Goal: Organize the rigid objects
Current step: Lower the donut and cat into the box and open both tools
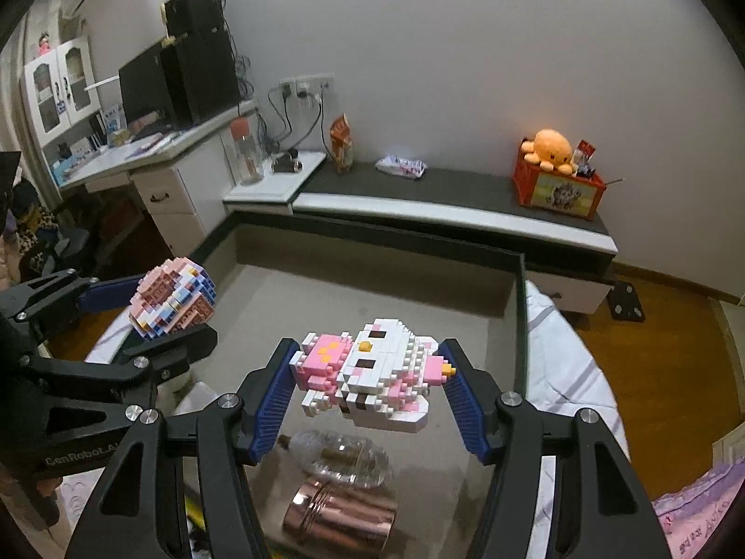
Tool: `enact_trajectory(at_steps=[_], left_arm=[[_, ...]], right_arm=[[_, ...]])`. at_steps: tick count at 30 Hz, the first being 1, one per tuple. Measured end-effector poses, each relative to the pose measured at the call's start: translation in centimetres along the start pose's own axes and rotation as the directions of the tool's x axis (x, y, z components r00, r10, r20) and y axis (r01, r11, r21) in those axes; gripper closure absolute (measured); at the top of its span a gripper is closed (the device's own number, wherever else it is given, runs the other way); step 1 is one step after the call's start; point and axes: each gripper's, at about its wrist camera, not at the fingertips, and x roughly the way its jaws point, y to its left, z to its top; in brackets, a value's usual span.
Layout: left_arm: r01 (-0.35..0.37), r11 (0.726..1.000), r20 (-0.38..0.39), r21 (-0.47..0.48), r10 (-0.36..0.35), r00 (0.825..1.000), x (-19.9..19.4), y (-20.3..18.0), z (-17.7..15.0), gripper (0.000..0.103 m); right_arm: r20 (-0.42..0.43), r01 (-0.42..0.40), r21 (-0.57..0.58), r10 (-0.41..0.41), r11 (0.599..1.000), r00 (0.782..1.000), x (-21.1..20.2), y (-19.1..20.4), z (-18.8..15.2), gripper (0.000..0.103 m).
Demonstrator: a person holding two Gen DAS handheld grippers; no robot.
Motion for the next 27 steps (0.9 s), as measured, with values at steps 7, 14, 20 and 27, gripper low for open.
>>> enact_trajectory(at_steps=[7,14,20,27], left_arm=[[-0.031,1.000,-0.078,0.004,0.031,0.996,3.7,0.3,-0.4,0.035],[-0.033,0.999,-0.124,0.023,0.036,0.992,5.3,-0.2,-1.1,0.034],[-0.055,0.997,-0.137,0.053,0.062,0.989,5.6,-0.5,-1.1,0.034],[-0.069,0.995,-0.145,0.069,0.078,0.986,5.6,-0.5,-1.2,0.034]], right_arm=[[-0.074,-0.003,0.006,0.003,1.000,0.997,3.6,-0.7,0.1,0.040],[-0.126,0.020,-0.014,-0.022,1.000,0.992,4.6,-0.7,-0.1,0.040],[-0.168,0.041,-0.030,-0.046,0.999,0.985,5.1,-0.4,-0.3,0.040],[-0.197,0.041,-0.037,-0.048,0.998,0.979,5.4,-0.4,-0.3,0.040]])
